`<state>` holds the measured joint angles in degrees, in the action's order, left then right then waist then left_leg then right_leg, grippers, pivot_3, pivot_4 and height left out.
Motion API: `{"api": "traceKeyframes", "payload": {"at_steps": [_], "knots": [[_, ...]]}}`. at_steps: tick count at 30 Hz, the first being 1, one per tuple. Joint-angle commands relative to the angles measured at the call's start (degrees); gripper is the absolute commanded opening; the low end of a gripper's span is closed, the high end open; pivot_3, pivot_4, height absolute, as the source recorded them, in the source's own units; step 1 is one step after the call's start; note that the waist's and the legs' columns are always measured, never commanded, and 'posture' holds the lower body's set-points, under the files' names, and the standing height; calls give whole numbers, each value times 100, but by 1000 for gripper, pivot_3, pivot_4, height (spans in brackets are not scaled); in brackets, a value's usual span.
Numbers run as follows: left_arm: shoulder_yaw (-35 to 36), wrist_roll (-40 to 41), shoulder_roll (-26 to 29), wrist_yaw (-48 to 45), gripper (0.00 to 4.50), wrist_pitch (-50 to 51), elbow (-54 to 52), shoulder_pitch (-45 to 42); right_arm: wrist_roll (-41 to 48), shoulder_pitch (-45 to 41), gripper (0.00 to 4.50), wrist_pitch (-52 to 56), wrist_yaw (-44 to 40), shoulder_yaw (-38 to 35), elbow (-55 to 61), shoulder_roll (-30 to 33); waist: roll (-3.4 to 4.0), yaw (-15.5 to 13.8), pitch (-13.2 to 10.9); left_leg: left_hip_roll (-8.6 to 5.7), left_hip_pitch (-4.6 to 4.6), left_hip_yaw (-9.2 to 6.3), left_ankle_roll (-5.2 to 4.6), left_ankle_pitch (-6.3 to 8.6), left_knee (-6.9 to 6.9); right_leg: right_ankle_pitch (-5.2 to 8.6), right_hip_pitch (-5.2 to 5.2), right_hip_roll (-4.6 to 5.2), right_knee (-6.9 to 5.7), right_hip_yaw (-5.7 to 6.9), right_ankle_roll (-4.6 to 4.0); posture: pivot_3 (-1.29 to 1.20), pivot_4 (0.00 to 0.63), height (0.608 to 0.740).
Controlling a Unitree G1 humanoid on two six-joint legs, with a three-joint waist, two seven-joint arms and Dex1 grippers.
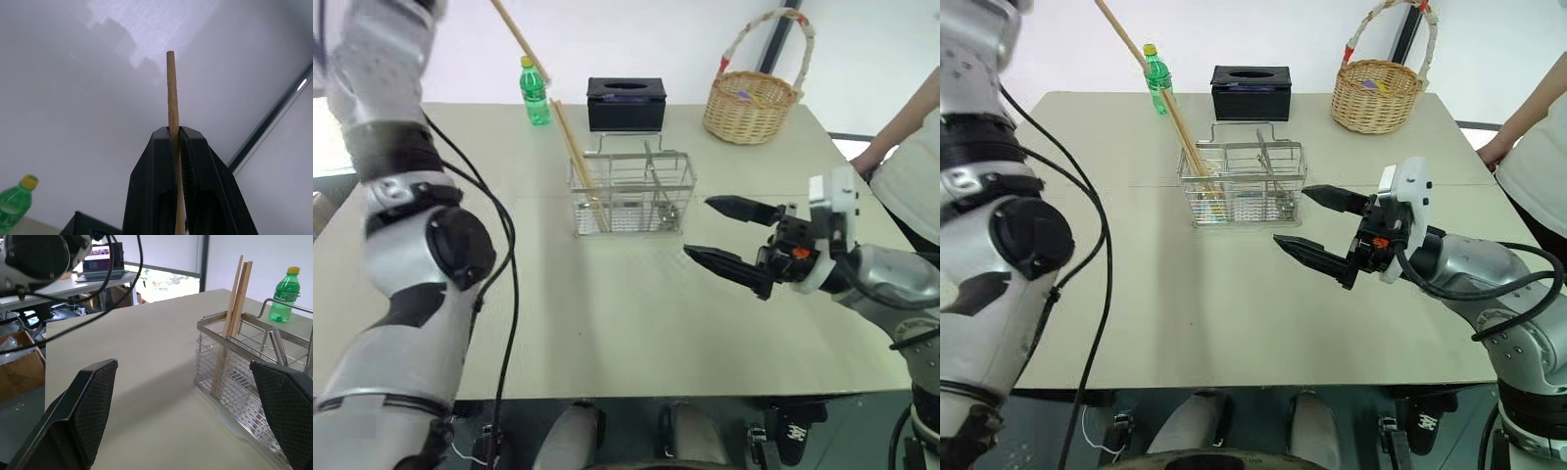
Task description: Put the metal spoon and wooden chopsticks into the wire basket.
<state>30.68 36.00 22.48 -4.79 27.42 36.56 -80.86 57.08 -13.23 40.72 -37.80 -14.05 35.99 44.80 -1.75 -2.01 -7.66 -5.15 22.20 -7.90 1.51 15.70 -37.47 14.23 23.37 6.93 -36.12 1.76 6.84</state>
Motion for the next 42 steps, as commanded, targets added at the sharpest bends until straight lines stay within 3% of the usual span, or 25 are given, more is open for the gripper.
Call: {"api": "traceKeyframes", "payload": {"at_steps": [1, 5, 24, 25, 27, 32, 33, 37, 40, 42], "knots": [[-590, -121, -148, -358, 95, 177, -807, 246, 71, 58, 4500, -96, 78, -209, 133, -29, -7, -4, -3, 2, 1, -3, 4, -3, -1, -2, 0, -3, 2, 0, -3, 0, 150, 661], [-1110, -471, -393, -579, 95, -144, -1356, 775, 56, 172, 4500, -136, 137, -261, 201, -37, -6, -13, -3, -2, 6, 0, 3, -2, -2, -3, 2, 0, 3, -4, -5, 0, 150, 661], [-1867, -1037, -1372, -644, 95, -549, -2044, 2268, 160, 222, 4500, -133, 444, -365, 294, -116, -1, -26, 0, -3, 11, 1, -2, 1, -5, -3, 0, 1, 10, -4, -6, 0, 150, 661], [-1872, -1039, -1431, -664, 798, -606, -2017, 2361, 160, 203, 4500, -130, 445, -355, 281, -115, -1, -29, 0, -4, 10, 1, -4, 2, -5, -3, -1, 2, 10, -4, -6, 0, 150, 661], [-1852, -1031, -1504, -671, 1592, -675, -1999, 2446, 158, 186, 4500, -127, 439, -348, 264, -114, -3, -29, -1, -4, 10, 1, -5, 2, -5, -3, -2, 3, 11, -3, -6, 0, 150, 661], [-1808, -995, -1533, -666, 4202, -632, -2235, 2529, 157, 158, 4500, -120, 430, -345, 207, -120, -3, -24, -2, -4, 12, 0, -5, 2, -6, -3, 0, 2, 11, -3, -6, 0, 150, 661], [-1803, -1015, -1504, -651, 4466, -629, -2273, 2534, 152, 152, 4500, -122, 431, -340, 198, -124, -3, -21, -2, -4, 12, 0, -5, 2, -6, -3, 0, 2, 11, -3, -6, 0, 150, 661], [-1771, -1068, -1113, -750, 4466, -430, -2448, 2450, 6, 133, 4500, -158, 389, -281, 150, -109, -3, -16, -2, -2, 10, 1, -6, 3, -6, -3, 0, 1, 10, -3, -6, 0, 150, 661], [-1786, -1025, -550, -1092, 4466, -115, -2540, 2386, -110, 158, 4500, -200, 290, -282, 95, -73, -1, -3, -3, -2, 10, 2, -6, 3, -4, -3, 4, -2, 8, -4, -7, 0, 150, 661], [-1848, -841, 129, -1753, 4466, 368, -2733, 2431, -296, 174, 4500, -263, 129, -313, -21, 40, 0, -12, -3, -2, 10, 1, -6, 3, -3, -2, 4, -2, 8, -3, -7, 0, 150, 661]]}}
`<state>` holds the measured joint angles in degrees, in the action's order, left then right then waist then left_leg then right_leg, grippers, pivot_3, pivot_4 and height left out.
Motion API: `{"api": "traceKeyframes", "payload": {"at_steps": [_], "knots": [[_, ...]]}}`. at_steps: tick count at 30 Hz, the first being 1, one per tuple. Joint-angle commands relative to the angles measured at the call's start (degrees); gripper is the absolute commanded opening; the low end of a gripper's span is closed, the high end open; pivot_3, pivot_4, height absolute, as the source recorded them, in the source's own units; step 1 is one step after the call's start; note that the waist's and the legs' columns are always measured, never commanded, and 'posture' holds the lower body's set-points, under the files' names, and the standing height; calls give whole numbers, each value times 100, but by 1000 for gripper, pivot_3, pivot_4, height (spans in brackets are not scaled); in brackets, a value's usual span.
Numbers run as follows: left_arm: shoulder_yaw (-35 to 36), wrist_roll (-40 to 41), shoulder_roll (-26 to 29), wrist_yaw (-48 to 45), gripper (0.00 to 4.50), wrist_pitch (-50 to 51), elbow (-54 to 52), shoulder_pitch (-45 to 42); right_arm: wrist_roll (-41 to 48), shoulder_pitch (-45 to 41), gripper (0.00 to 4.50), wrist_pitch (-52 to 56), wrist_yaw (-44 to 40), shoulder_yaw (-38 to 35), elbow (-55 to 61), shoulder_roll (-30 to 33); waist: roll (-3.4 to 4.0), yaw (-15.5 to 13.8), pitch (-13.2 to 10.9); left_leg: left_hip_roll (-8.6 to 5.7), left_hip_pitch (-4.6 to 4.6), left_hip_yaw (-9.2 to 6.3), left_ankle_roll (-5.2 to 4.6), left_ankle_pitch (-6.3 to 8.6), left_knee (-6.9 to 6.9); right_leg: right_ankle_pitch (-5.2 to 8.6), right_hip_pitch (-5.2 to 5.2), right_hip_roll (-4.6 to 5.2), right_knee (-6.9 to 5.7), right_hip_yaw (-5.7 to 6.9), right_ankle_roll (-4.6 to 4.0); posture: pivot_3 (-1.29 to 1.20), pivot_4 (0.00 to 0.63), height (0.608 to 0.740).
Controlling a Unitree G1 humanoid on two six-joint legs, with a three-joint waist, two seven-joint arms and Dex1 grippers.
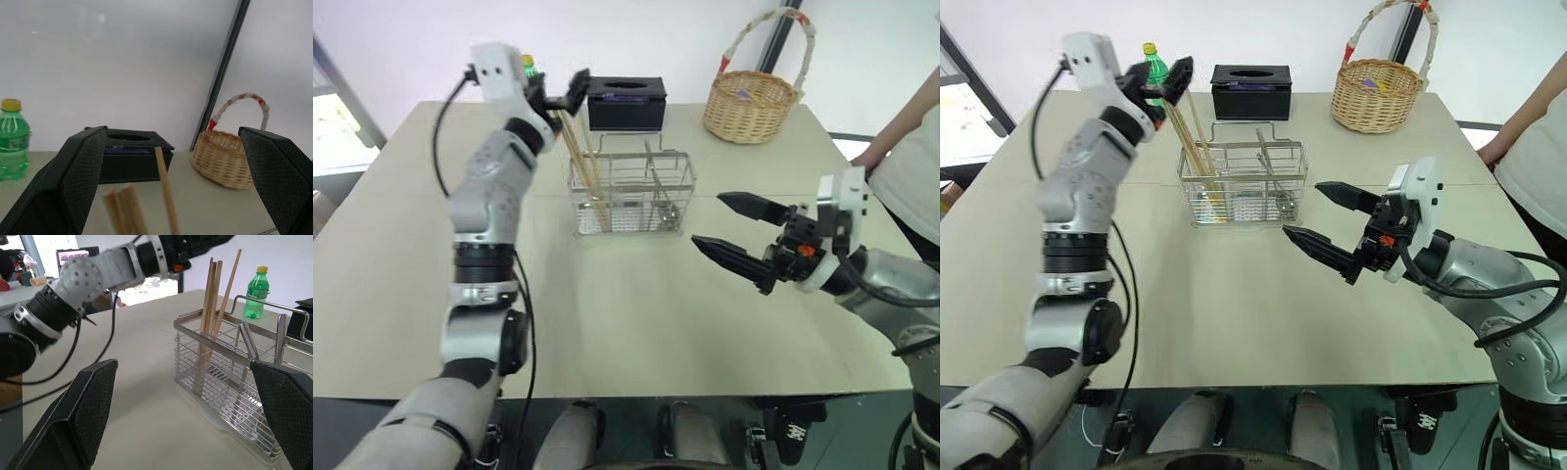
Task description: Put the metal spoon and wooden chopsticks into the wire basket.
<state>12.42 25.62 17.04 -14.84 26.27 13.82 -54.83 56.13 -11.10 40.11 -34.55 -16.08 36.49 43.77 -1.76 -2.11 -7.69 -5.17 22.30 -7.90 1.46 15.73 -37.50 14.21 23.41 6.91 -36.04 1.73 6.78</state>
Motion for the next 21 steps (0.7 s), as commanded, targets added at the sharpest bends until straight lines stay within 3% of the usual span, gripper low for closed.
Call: {"api": "traceKeyframes", "payload": {"at_steps": [1, 5, 9, 14, 21], "knots": [[-92, 204, 1036, -1118, 4466, 597, -593, -104, -327, -25, 4500, -252, -296, -116, -140, 213, 1, 4, -2, 0, 1, 0, 0, 0, 0, 0, 0, 0, 1, 0, 0, 0, 150, 661], [-370, 69, 2568, -2697, 4466, 628, -1113, 517, -883, 12, 4500, -528, -677, -77, -521, 474, 15, 44, -3, -1, -2, 3, -2, 1, 8, 1, 2, 0, 3, -2, -2, 0, 150, 661], [-160, 139, 3621, -3650, 4466, 540, -1631, 1435, -1257, -5, 4500, -781, -1055, -90, -984, 627, 26, 68, -8, 2, -9, 7, -2, 1, 24, 3, 1, 4, 6, -6, -5, 0, 150, 661], [351, 374, 4089, -4026, 4466, 662, -2188, 2281, -1577, -95, 4500, -1019, -1386, -18, -1331, 689, 25, 5, -10, 4, -8, 2, -2, 1, 19, 13, -2, 13, 8, -5, -24, 0, 150, 661], [749, 423, 4300, -3893, 4466, 948, -2977, 3051, -1653, -464, 4500, -1107, -1481, 267, -1395, 398, 29, 3, -13, 7, -7, 4, -3, 2, 27, 13, 0, 17, 15, -8, -23, 0, 150, 661]]}}
